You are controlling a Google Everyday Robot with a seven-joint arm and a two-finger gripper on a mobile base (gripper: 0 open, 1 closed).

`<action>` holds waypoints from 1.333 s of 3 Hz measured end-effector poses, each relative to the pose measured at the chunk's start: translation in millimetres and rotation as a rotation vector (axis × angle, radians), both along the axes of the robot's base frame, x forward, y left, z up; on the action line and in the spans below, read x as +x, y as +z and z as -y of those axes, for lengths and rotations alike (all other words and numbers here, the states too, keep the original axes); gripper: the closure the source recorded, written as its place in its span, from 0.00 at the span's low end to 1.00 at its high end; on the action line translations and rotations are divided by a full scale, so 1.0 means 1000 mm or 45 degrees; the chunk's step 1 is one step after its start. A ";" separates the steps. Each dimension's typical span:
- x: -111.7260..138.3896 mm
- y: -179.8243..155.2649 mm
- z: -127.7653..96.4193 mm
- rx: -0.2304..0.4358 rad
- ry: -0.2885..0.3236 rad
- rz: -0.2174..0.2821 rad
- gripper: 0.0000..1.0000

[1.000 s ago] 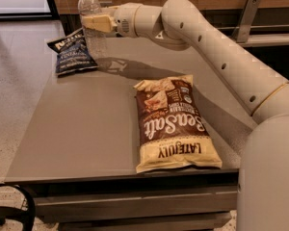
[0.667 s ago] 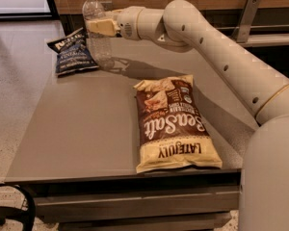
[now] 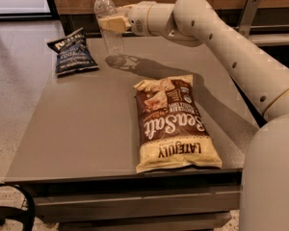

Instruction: Move water bottle near blue chip bag

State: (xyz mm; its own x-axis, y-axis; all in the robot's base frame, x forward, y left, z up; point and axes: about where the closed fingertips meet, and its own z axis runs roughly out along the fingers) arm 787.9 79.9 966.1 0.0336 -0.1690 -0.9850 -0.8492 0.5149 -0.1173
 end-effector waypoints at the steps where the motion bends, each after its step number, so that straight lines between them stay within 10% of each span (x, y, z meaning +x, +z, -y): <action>1: 0.010 0.001 -0.001 0.024 0.006 0.029 1.00; 4: 0.017 -0.034 -0.014 0.058 0.025 -0.042 1.00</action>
Offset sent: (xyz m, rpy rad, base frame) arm 0.0228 0.0194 -0.0167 0.0757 -0.0064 0.0407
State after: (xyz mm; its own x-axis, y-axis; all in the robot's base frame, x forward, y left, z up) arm 804.9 94.1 932.5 0.0038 -0.1234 -0.9924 -0.8623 0.5022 -0.0658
